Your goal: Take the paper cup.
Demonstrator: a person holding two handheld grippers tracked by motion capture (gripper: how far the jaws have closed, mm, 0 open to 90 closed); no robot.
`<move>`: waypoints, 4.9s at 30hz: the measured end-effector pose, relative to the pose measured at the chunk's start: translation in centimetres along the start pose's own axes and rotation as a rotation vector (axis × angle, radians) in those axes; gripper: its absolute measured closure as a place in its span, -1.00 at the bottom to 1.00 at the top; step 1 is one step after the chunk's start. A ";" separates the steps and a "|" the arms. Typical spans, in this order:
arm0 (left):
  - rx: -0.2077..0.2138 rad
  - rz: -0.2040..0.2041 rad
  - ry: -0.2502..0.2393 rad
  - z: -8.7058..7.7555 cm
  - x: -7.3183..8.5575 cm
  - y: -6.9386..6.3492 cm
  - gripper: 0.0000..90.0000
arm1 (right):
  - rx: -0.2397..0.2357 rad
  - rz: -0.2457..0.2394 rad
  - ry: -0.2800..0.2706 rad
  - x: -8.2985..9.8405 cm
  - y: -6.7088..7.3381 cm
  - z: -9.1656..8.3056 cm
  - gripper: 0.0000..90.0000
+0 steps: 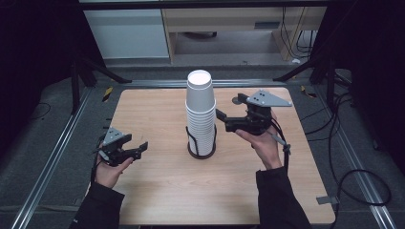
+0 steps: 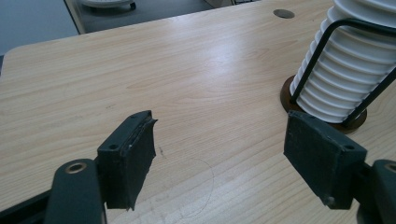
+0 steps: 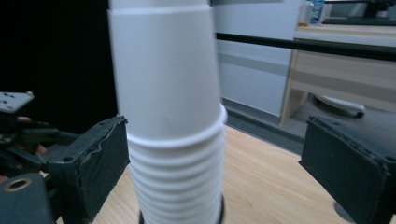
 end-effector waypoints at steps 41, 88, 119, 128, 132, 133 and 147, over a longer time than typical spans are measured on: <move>0.007 0.003 0.015 0.4 0.2 -0.2 -0.49 | -0.056 -0.039 0.041 -1.0 4.0 8.3 -0.74; 0.017 -0.002 0.023 0.7 0.4 -0.3 -0.49 | -0.054 -0.075 -0.116 -9.3 3.6 4.3 -0.67; 0.036 -0.005 0.021 0.8 0.3 -0.8 -0.49 | 0.003 -0.167 0.015 -0.4 -1.6 -4.3 -0.68; 0.049 0.002 0.031 1.0 0.5 -1.1 -0.49 | -0.037 -0.156 0.055 2.9 -1.0 -4.0 -0.68; 0.058 0.006 0.033 1.0 0.5 -1.4 -0.49 | -0.051 -0.174 0.084 4.2 -0.3 -3.3 -0.68; 0.060 0.008 0.032 1.0 0.5 -1.4 -0.49 | -0.053 -0.179 0.086 4.5 -0.1 -3.2 -0.68; 0.087 0.023 0.023 0.9 0.4 -2.0 -0.50 | -0.196 -0.187 0.151 8.8 2.5 -2.7 -0.68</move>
Point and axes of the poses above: each handheld gripper's, and its own axes: z roughly forward along the jaws, x roughly out of its underside, y roughly to its left, the point moved 8 cm from there along z, roughly forward along the jaws, and after that the axes turned 8 degrees about x, right-handed, at the moved point
